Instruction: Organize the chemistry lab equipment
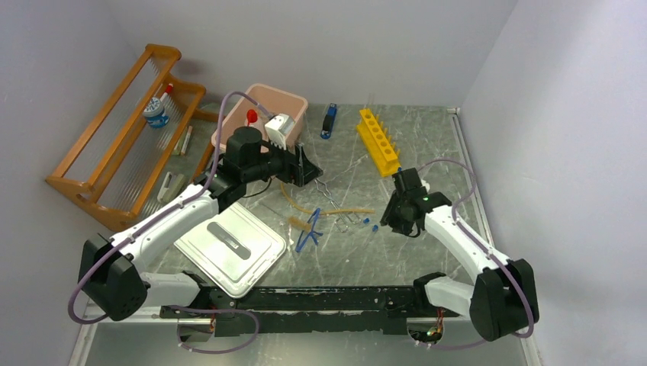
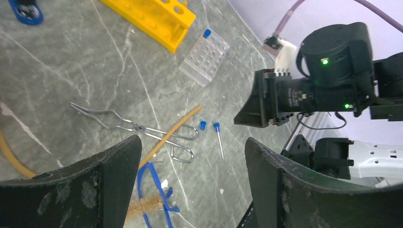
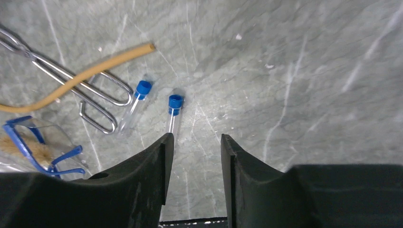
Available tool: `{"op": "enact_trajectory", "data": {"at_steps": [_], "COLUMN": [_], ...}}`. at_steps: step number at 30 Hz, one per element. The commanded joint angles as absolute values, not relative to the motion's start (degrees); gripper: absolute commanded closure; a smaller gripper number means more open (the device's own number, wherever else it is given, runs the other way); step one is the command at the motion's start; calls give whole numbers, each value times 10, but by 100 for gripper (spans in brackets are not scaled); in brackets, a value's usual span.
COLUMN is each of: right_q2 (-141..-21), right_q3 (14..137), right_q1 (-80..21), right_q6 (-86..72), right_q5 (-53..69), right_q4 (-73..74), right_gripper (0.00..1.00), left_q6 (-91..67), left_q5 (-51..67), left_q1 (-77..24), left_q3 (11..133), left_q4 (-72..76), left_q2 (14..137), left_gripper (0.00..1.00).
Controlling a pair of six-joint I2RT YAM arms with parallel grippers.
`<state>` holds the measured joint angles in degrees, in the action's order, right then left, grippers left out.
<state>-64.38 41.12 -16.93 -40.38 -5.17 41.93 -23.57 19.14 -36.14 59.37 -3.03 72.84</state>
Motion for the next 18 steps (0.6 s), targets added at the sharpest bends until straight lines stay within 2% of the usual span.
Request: {"op": "enact_trajectory", "data": {"at_steps": [1, 6, 18], "right_q2": [-679, -731, -782], "right_q3": [393, 397, 397], "right_q1": [-211, -263, -279], "right_q6": [-454, -482, -488], "right_q5": [-43, -93, -136], "right_q4": [341, 318, 303], "right_gripper": [58, 59, 70], "left_q6": [-266, -272, -249], "left_q5": [184, 186, 120], "left_q1": [-383, -404, -431], "left_q3": [591, 602, 613], "left_q4": [-22, -36, -75], "left_q2": [750, 770, 765], "left_gripper": [18, 19, 21]}}
